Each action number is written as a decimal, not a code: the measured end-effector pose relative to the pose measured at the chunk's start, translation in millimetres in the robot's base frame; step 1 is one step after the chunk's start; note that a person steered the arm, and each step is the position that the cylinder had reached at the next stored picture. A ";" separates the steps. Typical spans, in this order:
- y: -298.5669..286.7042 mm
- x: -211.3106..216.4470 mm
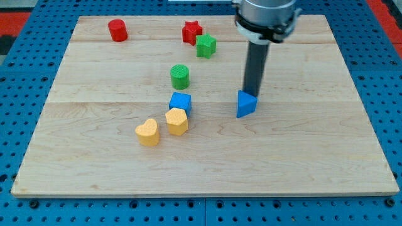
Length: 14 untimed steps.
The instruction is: Move the red circle into the green circle
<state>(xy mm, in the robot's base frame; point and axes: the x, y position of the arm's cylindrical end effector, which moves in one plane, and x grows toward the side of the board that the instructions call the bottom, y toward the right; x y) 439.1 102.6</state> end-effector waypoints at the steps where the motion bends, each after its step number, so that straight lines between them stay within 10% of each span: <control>1: -11.8 26.8; 8: -208.8 -56.5; 14: -117.1 -133.8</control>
<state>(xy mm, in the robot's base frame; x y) 305.3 -14.4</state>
